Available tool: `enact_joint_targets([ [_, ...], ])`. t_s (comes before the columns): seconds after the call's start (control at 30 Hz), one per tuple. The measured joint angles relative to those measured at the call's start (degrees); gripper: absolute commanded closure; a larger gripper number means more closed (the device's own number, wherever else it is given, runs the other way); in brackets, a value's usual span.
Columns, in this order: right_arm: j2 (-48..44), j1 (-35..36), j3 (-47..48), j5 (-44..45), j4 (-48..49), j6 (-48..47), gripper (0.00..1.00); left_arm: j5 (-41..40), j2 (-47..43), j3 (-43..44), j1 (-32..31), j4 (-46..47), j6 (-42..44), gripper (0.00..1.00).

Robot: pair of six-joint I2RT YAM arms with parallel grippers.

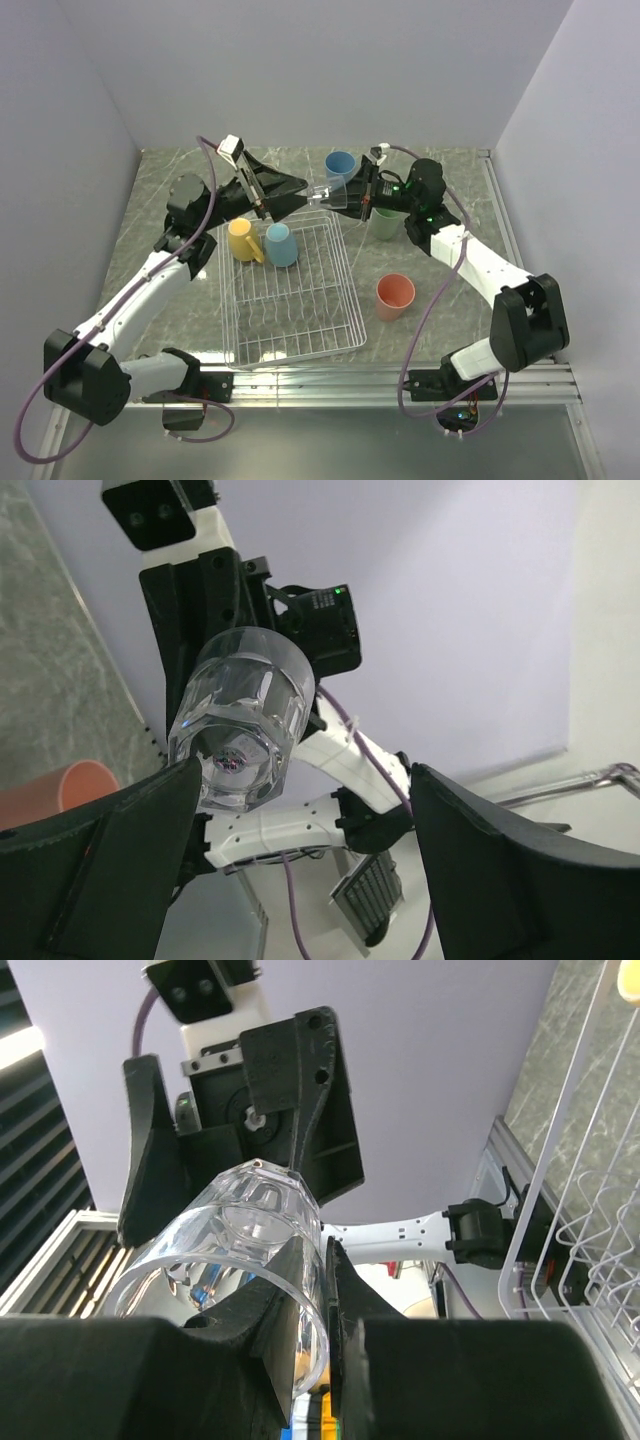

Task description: Load the cups into the dish rack

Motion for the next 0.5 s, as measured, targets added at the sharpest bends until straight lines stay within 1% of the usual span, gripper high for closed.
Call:
enact_joint_targets([
  [0.13,0.5,0.5,2.4,0.0,-4.2,-2.8,1.00,-2.8,-1.4,4.1,-0.3,-11.6,6.4,0.09],
  [0.27,0.4,0.7,5.0,0.3,-8.4,-6.2,1.00,-7.0,-2.4,10.5,-0.4,-26.3,14.2,0.07],
  [0.37,0.3,0.7,6.1,0.3,-8.8,-7.0,1.00,-8.6,-2.3,12.8,-0.4,-32.8,18.2,0.08],
  [0.5,0.2,0.7,6.1,0.3,-7.8,-6.3,1.00,-8.9,-2.0,12.9,-0.4,-36.5,19.7,0.05],
])
